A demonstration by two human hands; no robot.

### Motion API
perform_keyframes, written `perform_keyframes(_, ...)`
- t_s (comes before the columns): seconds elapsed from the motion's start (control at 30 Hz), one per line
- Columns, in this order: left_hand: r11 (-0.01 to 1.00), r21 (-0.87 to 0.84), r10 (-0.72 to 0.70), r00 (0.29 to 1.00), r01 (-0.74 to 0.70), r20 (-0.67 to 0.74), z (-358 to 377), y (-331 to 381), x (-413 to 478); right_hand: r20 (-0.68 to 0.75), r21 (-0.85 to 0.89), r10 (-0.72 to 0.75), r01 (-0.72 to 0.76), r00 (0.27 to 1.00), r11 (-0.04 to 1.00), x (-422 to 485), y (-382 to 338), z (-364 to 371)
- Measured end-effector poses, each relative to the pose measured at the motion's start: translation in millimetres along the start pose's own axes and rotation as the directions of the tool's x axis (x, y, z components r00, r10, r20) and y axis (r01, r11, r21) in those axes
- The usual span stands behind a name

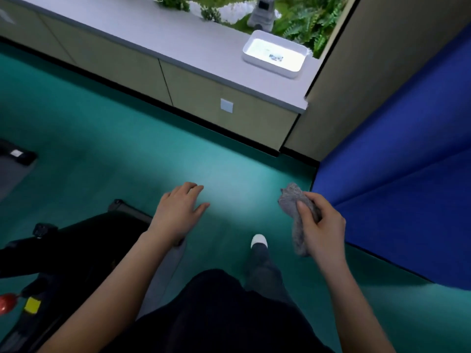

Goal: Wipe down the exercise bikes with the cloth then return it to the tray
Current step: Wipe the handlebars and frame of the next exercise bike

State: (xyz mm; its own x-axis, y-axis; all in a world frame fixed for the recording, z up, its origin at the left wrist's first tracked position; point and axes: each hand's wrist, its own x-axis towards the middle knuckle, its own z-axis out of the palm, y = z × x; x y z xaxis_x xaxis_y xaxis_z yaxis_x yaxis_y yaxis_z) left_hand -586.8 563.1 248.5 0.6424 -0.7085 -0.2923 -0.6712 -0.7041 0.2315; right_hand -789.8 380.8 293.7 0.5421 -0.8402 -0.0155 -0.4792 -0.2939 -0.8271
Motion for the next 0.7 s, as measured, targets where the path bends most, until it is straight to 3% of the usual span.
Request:
perform_keyframes(0.17,0.987,-0.066,-0.151,0.982,0.145,-0.109,-22.4,28.6,52.5,0.119,0.018,-0.095,0.094,0.988,0.995,89.8,2.1,-12.3)
perform_keyframes(0.37,0.988,-0.081,-0.145,0.963,0.129,-0.227,-53.8,91.7,119.3,0.159,0.063,-0.182,0.174,0.97,0.983,190.4,11.4,-37.8)
perform_keyframes(0.7,0.956,-0.121,-0.287,0.939,0.268,-0.191,-75.4,79.8,181.8,0.333,0.125,-0.16,0.125,0.929,0.984,299.7,-5.1,5.0)
